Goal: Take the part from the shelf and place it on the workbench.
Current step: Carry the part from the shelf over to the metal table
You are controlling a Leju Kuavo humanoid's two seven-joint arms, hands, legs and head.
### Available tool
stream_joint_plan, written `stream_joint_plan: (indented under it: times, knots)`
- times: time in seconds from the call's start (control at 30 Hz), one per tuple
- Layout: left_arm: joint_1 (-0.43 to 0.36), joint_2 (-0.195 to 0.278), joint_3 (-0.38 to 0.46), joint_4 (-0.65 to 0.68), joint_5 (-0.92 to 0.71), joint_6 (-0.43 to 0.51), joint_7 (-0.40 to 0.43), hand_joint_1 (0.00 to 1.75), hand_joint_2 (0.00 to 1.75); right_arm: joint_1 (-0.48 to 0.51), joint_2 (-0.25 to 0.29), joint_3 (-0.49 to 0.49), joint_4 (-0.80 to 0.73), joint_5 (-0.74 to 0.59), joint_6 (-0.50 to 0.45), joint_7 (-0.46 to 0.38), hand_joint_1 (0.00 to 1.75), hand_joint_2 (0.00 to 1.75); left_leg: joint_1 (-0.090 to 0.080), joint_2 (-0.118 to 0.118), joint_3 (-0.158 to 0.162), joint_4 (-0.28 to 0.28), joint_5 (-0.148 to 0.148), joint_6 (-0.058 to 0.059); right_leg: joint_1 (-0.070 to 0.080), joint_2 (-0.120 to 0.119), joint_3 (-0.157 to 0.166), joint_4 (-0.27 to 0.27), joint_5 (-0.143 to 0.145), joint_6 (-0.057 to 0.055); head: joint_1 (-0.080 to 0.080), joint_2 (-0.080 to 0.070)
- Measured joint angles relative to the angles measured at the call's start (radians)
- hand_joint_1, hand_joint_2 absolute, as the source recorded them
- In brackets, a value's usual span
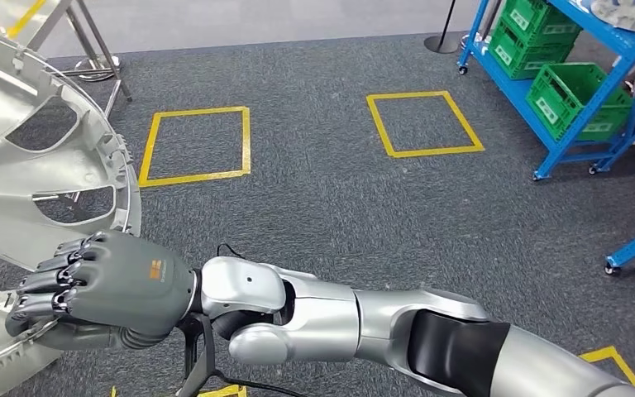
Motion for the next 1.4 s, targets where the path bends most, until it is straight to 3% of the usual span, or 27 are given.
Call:
stream_joint_plan:
  times: [0.07,0.1,0.17,0.23,0.27,0.3,0.33,0.37,0.43,0.5,0.57,0.6,0.63,0.73,0.8,0.83,0.9,0.97,1.0,1.03,1.1,1.17,1.23,1.3,1.33,1.37,1.4]
  knots:
    - [0.000,-0.001,0.000,0.000,-0.005,-0.001,0.004,0.00,1.75,-0.001,-0.002,0.001,0.000,0.000,-0.001,0.000,1.75,1.75,0.000,-0.024,-0.003,0.000,0.005,0.016,0.001,-0.017,0.001,0.001,-0.002,0.008,0.001,0.000]
    - [0.000,-0.001,0.000,0.000,-0.006,-0.001,0.007,0.00,1.75,-0.002,-0.003,0.001,0.000,-0.001,-0.001,0.001,1.75,1.75,0.001,-0.035,-0.004,-0.001,0.008,0.022,-0.001,-0.011,0.001,0.006,-0.008,0.014,0.001,0.000]
    - [-0.001,-0.001,0.000,0.000,-0.007,-0.002,0.012,0.00,1.75,-0.004,-0.008,0.001,0.002,-0.006,-0.005,0.000,1.75,1.75,0.005,-0.058,-0.006,-0.004,0.014,0.032,-0.009,0.040,-0.021,0.065,-0.048,0.027,0.003,0.000]
    - [-0.005,0.000,0.000,0.000,-0.008,-0.002,0.016,0.00,1.75,-0.005,-0.015,0.001,0.007,-0.011,-0.009,-0.002,1.75,1.75,0.007,-0.084,-0.011,-0.004,0.018,0.038,-0.015,0.094,-0.081,0.194,-0.110,0.035,0.004,0.000]
    - [-0.007,0.000,0.000,0.000,-0.008,-0.002,0.017,0.00,1.75,-0.005,-0.018,0.001,0.011,-0.014,-0.010,-0.002,1.75,1.75,0.007,-0.098,-0.013,-0.004,0.019,0.039,-0.016,0.103,-0.110,0.251,-0.129,0.036,0.004,0.000]
    - [-0.007,0.000,0.000,0.000,-0.009,-0.002,0.019,0.00,1.75,-0.005,-0.020,0.002,0.014,-0.016,-0.010,-0.002,1.75,1.75,0.007,-0.113,-0.015,-0.004,0.020,0.039,-0.016,0.108,-0.128,0.280,-0.130,0.036,0.005,0.000]
    - [-0.007,0.000,0.000,0.000,-0.009,-0.002,0.021,0.00,1.75,-0.005,-0.021,0.002,0.017,-0.018,-0.010,-0.001,1.75,1.75,0.007,-0.128,-0.015,-0.003,0.022,0.037,-0.017,0.110,-0.125,0.269,-0.111,0.034,0.004,0.000]
    - [-0.006,0.000,0.000,0.000,-0.009,-0.001,0.022,0.00,1.75,-0.006,-0.022,0.002,0.018,-0.019,-0.010,0.000,1.75,1.75,0.008,-0.142,-0.015,-0.003,0.023,0.035,-0.018,0.116,-0.105,0.223,-0.079,0.032,0.005,0.000]
    - [-0.007,0.000,0.000,0.000,-0.009,-0.001,0.022,0.00,1.75,-0.007,-0.022,0.002,0.019,-0.021,-0.011,-0.001,1.75,1.75,0.009,-0.170,-0.018,-0.003,0.027,0.027,-0.020,0.155,-0.041,0.087,-0.016,0.025,0.004,0.000]
    - [-0.008,0.000,0.000,0.000,-0.009,0.001,0.021,0.00,1.75,-0.008,-0.022,0.003,0.019,-0.021,-0.013,-0.002,1.75,1.75,0.010,-0.192,-0.024,-0.004,0.033,0.015,-0.018,0.184,-0.009,0.012,0.006,0.020,0.005,0.000]
    - [-0.005,0.000,0.000,0.000,-0.009,0.003,0.021,0.00,1.75,-0.010,-0.022,0.004,0.019,-0.022,-0.013,-0.001,1.75,1.75,0.013,-0.212,-0.030,-0.011,0.040,0.000,-0.016,0.170,-0.009,0.003,0.009,0.013,0.006,0.000]
    - [-0.002,0.001,0.000,0.001,-0.009,0.004,0.021,0.00,1.75,-0.011,-0.022,0.005,0.019,-0.023,-0.013,0.000,1.75,1.75,0.013,-0.207,-0.035,-0.010,0.040,-0.006,-0.016,0.158,-0.007,-0.002,0.013,0.006,0.005,0.000]
    - [0.000,0.002,0.001,0.001,-0.009,0.004,0.021,0.00,1.75,-0.012,-0.022,0.006,0.019,-0.023,-0.014,0.001,1.75,1.75,0.012,-0.188,-0.043,0.002,0.030,-0.011,-0.018,0.145,-0.006,-0.008,0.018,-0.002,0.003,0.000]
    - [-0.003,0.002,0.001,0.001,-0.010,0.005,0.020,0.00,1.75,-0.014,-0.022,0.006,0.019,-0.023,-0.015,0.000,1.75,1.75,0.006,-0.101,-0.109,0.149,-0.056,-0.015,-0.016,0.104,-0.006,-0.016,0.024,-0.016,-0.004,0.000]
    - [-0.005,0.003,0.000,0.001,-0.010,0.005,0.020,0.00,1.75,-0.013,-0.023,0.008,0.019,-0.022,-0.015,0.000,1.75,1.75,0.007,-0.085,-0.146,0.247,-0.094,-0.018,-0.012,0.075,-0.008,-0.015,0.023,-0.018,-0.005,0.000]
    - [-0.005,0.003,0.000,0.001,-0.010,0.005,0.020,0.00,1.75,-0.013,-0.023,0.009,0.019,-0.022,-0.015,0.000,1.75,1.75,0.007,-0.082,-0.141,0.250,-0.087,-0.019,-0.012,0.061,-0.009,-0.014,0.023,-0.018,-0.005,0.000]
    - [-0.004,0.005,0.001,0.001,-0.010,0.005,0.022,0.00,1.75,-0.013,-0.024,0.010,0.019,-0.023,-0.014,0.000,1.75,1.75,0.006,-0.061,-0.076,0.148,-0.036,-0.017,-0.011,0.035,-0.009,-0.010,0.020,-0.016,-0.005,0.000]
    - [-0.007,0.007,0.001,0.001,-0.010,0.005,0.024,0.00,1.75,-0.014,-0.024,0.010,0.019,-0.024,-0.016,0.000,1.75,1.75,-0.001,-0.013,-0.009,0.031,-0.002,-0.005,-0.005,0.014,-0.009,-0.003,0.014,-0.008,-0.004,0.000]
    - [-0.009,0.007,0.001,0.001,-0.010,0.005,0.024,0.00,1.75,-0.015,-0.024,0.010,0.020,-0.025,-0.017,-0.001,1.75,1.75,-0.004,0.002,0.005,0.002,0.004,0.004,-0.001,0.005,-0.009,0.000,0.012,-0.004,-0.003,0.000]
    - [-0.010,0.007,0.001,0.001,-0.009,0.005,0.025,0.00,1.75,-0.015,-0.024,0.010,0.020,-0.025,-0.017,-0.001,1.75,1.75,-0.007,0.002,0.006,-0.005,0.002,0.012,0.001,-0.005,-0.009,0.000,0.011,0.000,-0.002,0.000]
    - [-0.010,0.008,0.001,0.001,-0.007,0.005,0.027,0.00,1.75,-0.017,-0.024,0.010,0.021,-0.027,-0.018,-0.003,1.75,1.75,-0.004,-0.024,0.003,-0.008,0.009,0.024,0.001,-0.017,-0.006,0.002,0.008,0.009,-0.001,0.000]
    - [-0.010,0.008,0.002,0.001,-0.007,0.005,0.029,0.00,1.75,-0.019,-0.024,0.011,0.023,-0.028,-0.020,-0.006,1.75,1.75,0.002,-0.048,0.001,-0.011,0.016,0.035,-0.006,0.028,-0.020,0.042,-0.022,0.024,0.000,0.000]
    - [-0.013,0.010,0.002,0.001,-0.007,0.005,0.030,0.00,1.75,-0.019,-0.026,0.011,0.027,-0.028,-0.021,-0.011,1.75,1.75,0.005,-0.072,-0.005,-0.012,0.022,0.043,-0.014,0.091,-0.072,0.156,-0.084,0.035,0.002,0.000]
    - [-0.013,0.010,0.002,0.001,-0.010,0.005,0.033,0.00,1.75,-0.018,-0.028,0.013,0.032,-0.028,-0.021,-0.013,1.75,1.75,0.005,-0.100,-0.011,-0.011,0.025,0.044,-0.018,0.108,-0.126,0.268,-0.124,0.040,0.002,0.000]
    - [-0.013,0.010,0.002,0.001,-0.012,0.004,0.036,0.00,1.75,-0.018,-0.028,0.015,0.033,-0.028,-0.021,-0.014,1.75,1.75,0.006,-0.114,-0.013,-0.010,0.027,0.042,-0.019,0.110,-0.132,0.280,-0.119,0.041,0.002,0.000]
    - [-0.012,0.010,0.002,0.001,-0.015,0.004,0.038,0.00,1.75,-0.018,-0.029,0.017,0.035,-0.028,-0.021,-0.014,1.75,1.75,0.008,-0.130,-0.014,-0.010,0.029,0.039,-0.021,0.112,-0.119,0.251,-0.094,0.040,0.003,0.000]
    - [-0.011,0.010,0.002,0.001,-0.019,0.003,0.041,0.00,1.75,-0.019,-0.029,0.018,0.035,-0.028,-0.020,-0.014,1.75,1.75,0.009,-0.144,-0.015,-0.009,0.031,0.035,-0.023,0.122,-0.088,0.189,-0.059,0.038,0.003,0.000]
